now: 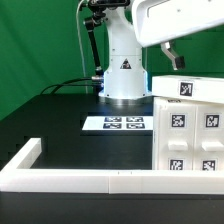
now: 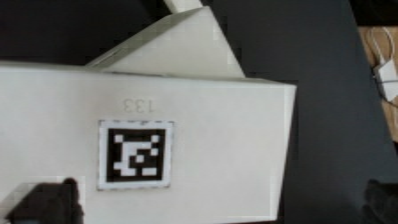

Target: Assemble cabinet

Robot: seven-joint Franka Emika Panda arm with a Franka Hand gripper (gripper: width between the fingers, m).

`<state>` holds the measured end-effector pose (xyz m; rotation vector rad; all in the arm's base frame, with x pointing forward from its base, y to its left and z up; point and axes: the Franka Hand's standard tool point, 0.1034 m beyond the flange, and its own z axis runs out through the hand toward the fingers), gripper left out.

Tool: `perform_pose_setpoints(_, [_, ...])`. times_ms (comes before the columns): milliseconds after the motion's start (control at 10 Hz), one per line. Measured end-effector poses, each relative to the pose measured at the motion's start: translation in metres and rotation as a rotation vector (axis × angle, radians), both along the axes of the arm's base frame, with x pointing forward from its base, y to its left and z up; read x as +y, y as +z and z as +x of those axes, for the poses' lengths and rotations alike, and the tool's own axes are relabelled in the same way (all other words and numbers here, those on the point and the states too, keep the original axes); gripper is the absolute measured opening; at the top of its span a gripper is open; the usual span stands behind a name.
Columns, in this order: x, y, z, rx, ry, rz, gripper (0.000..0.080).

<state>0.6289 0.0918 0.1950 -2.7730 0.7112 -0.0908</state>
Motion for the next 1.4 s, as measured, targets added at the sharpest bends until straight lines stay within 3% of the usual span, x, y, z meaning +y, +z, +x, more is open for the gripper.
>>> perform_pose_setpoints(200, [-0.003,-0.002,-0.003,-0.063,0.370,-0.113,0.0796])
perform_pose_setpoints(300, [-0.005,-0.003,-0.004,-0.091,0.528,-0.136,0.0796])
perform_pose_setpoints(900, [0.005,-0.022,-0.011,-0.116,1.013,-0.210,0.0796])
perform_pose_setpoints(1400, [-0.008,-0.021,-0.009,-0.175,1.312,-0.241,0.0796])
